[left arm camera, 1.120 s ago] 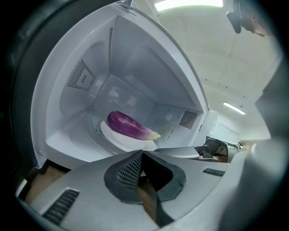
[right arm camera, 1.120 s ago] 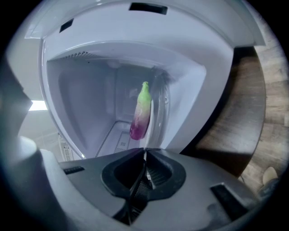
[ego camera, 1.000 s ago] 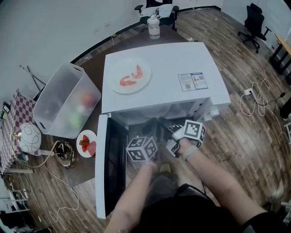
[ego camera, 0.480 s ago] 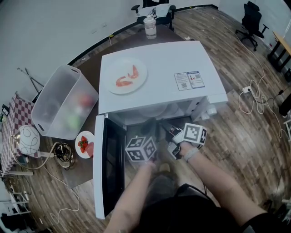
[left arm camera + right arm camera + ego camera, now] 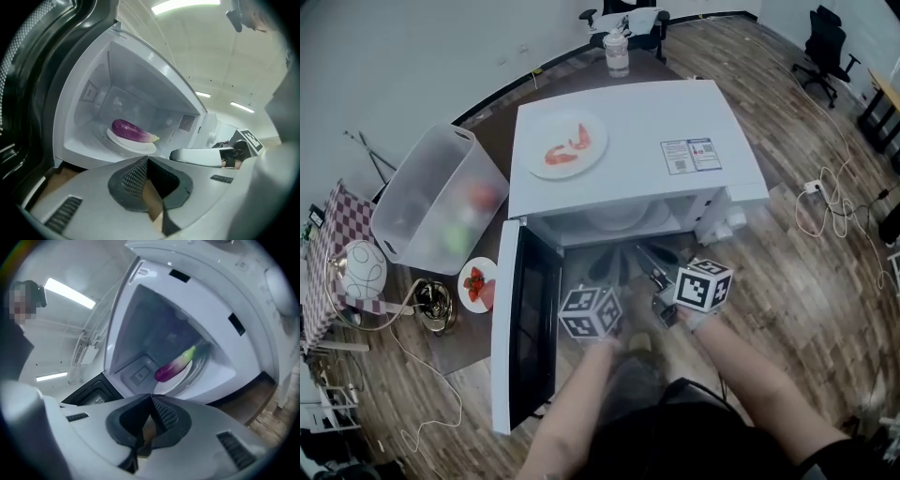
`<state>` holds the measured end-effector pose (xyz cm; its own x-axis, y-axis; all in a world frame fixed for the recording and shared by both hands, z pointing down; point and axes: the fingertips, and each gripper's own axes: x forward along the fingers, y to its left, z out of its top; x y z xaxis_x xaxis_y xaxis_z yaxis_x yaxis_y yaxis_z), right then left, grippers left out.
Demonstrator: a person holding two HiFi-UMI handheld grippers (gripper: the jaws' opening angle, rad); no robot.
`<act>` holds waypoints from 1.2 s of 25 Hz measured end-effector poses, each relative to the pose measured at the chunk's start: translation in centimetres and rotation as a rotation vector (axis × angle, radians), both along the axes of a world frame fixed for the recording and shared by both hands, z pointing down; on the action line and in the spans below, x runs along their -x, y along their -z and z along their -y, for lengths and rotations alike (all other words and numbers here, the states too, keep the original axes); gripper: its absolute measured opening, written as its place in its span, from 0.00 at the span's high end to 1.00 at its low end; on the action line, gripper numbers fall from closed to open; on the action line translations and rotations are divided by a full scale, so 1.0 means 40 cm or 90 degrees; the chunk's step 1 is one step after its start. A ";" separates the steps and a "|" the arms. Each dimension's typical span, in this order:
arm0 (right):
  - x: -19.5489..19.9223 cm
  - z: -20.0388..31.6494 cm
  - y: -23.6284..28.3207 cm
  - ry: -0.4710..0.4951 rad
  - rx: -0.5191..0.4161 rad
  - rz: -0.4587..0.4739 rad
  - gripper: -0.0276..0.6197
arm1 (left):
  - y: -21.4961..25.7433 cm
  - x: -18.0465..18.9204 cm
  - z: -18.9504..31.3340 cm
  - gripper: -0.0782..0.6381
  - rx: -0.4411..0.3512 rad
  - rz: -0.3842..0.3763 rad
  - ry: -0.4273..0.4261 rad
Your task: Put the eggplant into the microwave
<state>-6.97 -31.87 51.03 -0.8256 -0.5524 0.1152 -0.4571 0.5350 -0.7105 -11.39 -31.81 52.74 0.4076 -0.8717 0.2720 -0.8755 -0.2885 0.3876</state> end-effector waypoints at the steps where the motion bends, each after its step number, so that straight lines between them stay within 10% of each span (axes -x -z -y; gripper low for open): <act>1: 0.006 -0.012 0.007 0.016 -0.012 -0.003 0.95 | 0.004 0.000 -0.008 0.89 -0.002 0.001 0.002; 30: -0.070 -0.266 0.083 0.057 -0.193 -0.176 0.96 | 0.100 -0.059 -0.271 0.89 -0.068 0.050 0.018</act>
